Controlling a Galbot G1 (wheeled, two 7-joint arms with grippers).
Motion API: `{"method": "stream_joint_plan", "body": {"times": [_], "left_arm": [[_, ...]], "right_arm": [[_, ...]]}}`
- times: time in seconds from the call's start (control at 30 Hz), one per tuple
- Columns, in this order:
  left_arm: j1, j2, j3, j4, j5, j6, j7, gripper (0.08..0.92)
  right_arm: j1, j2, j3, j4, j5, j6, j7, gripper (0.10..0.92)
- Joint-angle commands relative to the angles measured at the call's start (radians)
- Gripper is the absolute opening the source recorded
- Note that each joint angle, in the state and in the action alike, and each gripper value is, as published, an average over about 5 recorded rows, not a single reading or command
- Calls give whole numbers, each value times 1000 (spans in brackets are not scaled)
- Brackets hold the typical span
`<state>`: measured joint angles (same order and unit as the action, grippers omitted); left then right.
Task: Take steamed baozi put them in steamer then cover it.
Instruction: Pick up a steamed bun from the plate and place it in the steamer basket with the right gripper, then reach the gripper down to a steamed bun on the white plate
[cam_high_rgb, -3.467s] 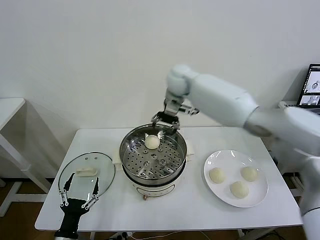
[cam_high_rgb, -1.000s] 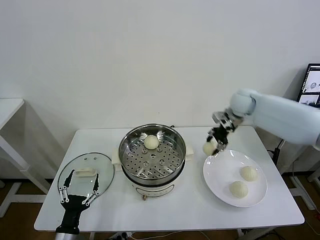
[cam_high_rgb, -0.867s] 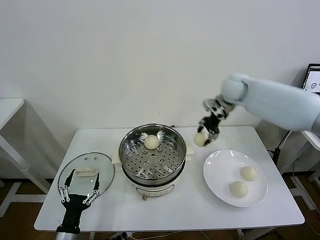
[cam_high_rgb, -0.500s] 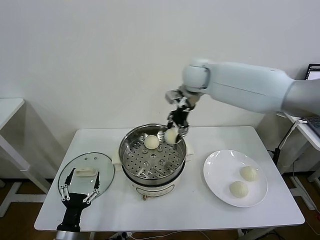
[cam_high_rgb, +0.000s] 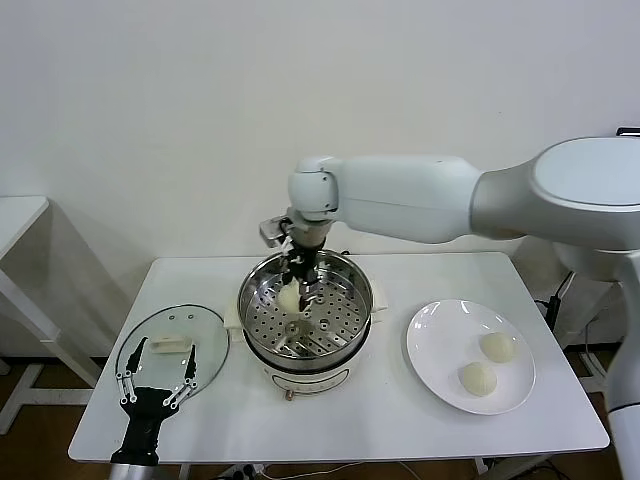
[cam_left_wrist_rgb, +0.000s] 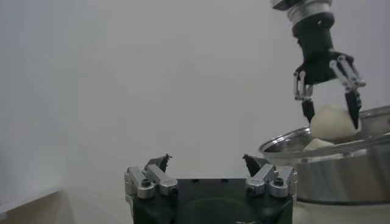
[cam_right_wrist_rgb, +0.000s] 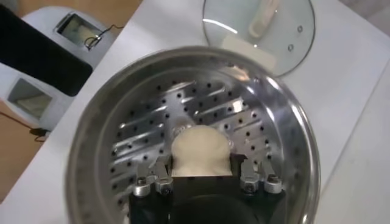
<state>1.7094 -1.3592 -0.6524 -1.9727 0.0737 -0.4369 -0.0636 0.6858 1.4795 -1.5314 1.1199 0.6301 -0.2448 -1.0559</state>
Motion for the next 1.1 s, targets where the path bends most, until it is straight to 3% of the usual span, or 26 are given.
{"method": "stream_joint_plan", "body": {"times": [0.03,0.47,0.73,0.9,1.1], "left_arm": [[1,0,-2,-2,0,-1,-1,823],[0,-1,-8,-3,0,-3,-2,823],[0,-1,-14,-4,0,-2,-2,823],[2,-1,-13,-7,0,-1,-2,823],[0,-3,-5,-14,3,3,-2,823]], "right_arm": [[-50,81,-14,-59,4,-21,56,636],[-98,92,2,-87,-9,-18,81,651],[-103,59,21,-65,-19,-16,76,804],[-54,-39,60,12,-63,-5,33,822],[53,-297,142,151,-166,60,-101,823]]}}
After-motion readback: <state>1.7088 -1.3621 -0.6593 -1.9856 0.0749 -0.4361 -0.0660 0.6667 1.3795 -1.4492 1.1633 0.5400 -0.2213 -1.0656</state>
